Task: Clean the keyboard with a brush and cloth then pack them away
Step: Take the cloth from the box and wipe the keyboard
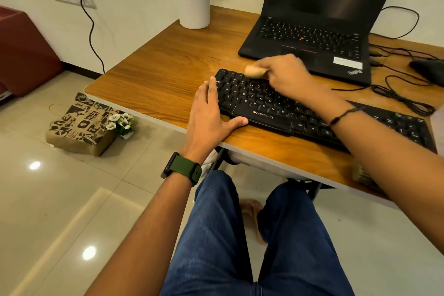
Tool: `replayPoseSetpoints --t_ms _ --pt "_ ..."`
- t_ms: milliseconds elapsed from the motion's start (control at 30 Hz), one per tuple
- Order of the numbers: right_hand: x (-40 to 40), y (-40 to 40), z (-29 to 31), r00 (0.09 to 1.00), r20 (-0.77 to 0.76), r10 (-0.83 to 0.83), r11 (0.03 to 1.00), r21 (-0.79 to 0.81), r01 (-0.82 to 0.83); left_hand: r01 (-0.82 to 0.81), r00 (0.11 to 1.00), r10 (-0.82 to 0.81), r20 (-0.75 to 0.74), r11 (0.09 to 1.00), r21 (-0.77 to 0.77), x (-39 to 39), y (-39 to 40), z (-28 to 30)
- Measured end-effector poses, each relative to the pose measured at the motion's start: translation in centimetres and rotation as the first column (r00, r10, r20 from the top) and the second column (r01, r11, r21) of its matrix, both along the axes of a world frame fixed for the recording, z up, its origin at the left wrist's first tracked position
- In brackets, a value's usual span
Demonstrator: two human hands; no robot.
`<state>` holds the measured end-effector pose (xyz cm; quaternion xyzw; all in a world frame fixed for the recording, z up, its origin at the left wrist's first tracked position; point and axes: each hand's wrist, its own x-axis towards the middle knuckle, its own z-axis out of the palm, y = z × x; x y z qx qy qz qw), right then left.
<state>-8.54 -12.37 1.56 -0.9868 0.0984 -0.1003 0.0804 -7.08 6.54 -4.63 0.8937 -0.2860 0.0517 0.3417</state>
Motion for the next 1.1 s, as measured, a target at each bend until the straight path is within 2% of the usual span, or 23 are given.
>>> replayPoseSetpoints --t_ms 33,100,333,400,467,533,567,633,700,733,867,1000,1100 --pt "-0.1 0.7 -0.7 0.998 -0.051 0.021 0.999 -0.031 -0.023 -0.004 1.0 0.004 0.0 1.0 0.001 0.0 0.0 0.0" --pt "-1.3 2.3 -1.8 0.995 -0.033 0.094 0.993 -0.068 -0.096 -0.013 1.0 0.013 0.007 1.0 0.006 0.0 -0.1 -0.1" --pt "-8.9 5.4 -1.9 0.939 0.071 0.338 0.934 0.095 -0.344 -0.02 0.999 0.02 0.034 1.0 0.011 -0.1 -0.1 -0.2" --pt "-8.8 5.0 -0.7 0.947 0.138 0.29 0.933 0.178 -0.312 -0.02 0.999 0.02 0.034 1.0 0.009 -0.1 -0.1 -0.2" --pt "-6.9 3.5 0.4 0.962 0.227 0.153 0.946 0.247 -0.208 -0.017 1.0 0.017 0.026 1.0 0.007 -0.1 -0.1 -0.1" --pt "-4.4 1.8 1.1 0.957 0.285 0.059 0.97 0.209 -0.122 -0.017 1.0 0.017 0.02 1.0 0.007 -0.2 -0.1 -0.1" --pt "-3.3 1.2 1.1 0.959 0.277 0.057 0.985 0.143 -0.1 -0.016 1.0 0.016 0.016 1.0 0.005 -0.2 -0.1 -0.1" --pt "-1.6 0.8 0.3 0.984 0.162 0.078 0.997 0.011 -0.081 -0.016 1.0 0.016 0.011 1.0 0.004 -0.2 -0.1 -0.1" --pt "-1.1 1.7 -1.3 0.993 0.014 0.115 0.991 -0.067 -0.113 -0.02 1.0 0.019 0.012 1.0 0.013 -0.3 -0.1 -0.2" --pt "-1.4 2.3 -2.0 0.989 -0.008 0.146 0.986 -0.082 -0.146 -0.021 1.0 0.02 0.015 1.0 0.018 -0.3 -0.2 -0.2" --pt "-5.1 3.8 -2.4 0.977 0.037 0.212 0.977 0.005 -0.212 -0.035 0.999 0.034 0.031 0.999 0.028 -0.2 -0.2 -0.2" --pt "-9.4 5.3 -1.5 0.93 0.033 0.367 0.925 0.094 -0.368 -0.027 0.998 0.025 0.058 0.999 0.034 -0.2 -0.2 -0.3" --pt "-9.1 3.7 0.7 0.955 0.107 0.275 0.942 0.17 -0.29 -0.024 0.999 0.022 0.04 0.999 0.029 -0.3 -0.2 -0.2"
